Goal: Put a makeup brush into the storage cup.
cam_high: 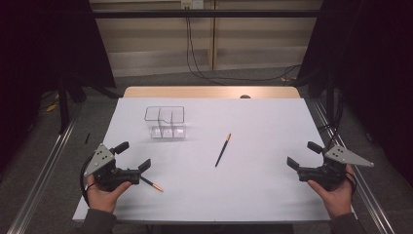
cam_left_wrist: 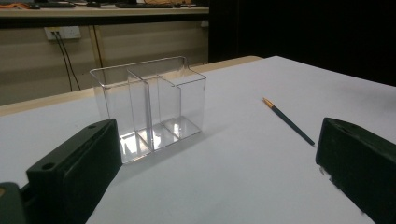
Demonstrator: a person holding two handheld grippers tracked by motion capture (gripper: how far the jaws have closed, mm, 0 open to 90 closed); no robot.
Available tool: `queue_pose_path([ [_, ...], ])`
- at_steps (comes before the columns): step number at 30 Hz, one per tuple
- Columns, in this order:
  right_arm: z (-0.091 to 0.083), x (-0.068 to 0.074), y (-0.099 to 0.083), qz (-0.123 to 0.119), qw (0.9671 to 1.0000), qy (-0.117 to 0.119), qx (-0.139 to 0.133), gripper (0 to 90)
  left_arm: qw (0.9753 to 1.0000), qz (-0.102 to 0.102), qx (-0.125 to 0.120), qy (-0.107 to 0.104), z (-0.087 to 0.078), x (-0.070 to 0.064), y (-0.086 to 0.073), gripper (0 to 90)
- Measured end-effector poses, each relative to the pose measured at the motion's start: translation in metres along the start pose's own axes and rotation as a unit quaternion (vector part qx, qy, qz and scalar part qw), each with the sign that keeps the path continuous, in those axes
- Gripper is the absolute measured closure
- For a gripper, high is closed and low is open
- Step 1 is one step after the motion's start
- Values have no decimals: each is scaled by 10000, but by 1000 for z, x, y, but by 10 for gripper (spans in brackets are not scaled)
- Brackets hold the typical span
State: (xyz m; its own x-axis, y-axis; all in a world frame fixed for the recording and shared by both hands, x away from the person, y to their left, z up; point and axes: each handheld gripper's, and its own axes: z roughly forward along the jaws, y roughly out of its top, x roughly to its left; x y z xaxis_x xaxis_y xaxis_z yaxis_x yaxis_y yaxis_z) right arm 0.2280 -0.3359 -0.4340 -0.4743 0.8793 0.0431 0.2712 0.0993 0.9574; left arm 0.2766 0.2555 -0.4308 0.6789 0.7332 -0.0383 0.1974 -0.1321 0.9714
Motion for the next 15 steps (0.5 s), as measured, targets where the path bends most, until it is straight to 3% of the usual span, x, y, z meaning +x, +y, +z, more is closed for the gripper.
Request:
queue_pose_path([
  [15, 2, 1, 0, -25, 10000, 10, -39, 28, 10000, -24, 59, -27, 4, 3, 0, 0],
])
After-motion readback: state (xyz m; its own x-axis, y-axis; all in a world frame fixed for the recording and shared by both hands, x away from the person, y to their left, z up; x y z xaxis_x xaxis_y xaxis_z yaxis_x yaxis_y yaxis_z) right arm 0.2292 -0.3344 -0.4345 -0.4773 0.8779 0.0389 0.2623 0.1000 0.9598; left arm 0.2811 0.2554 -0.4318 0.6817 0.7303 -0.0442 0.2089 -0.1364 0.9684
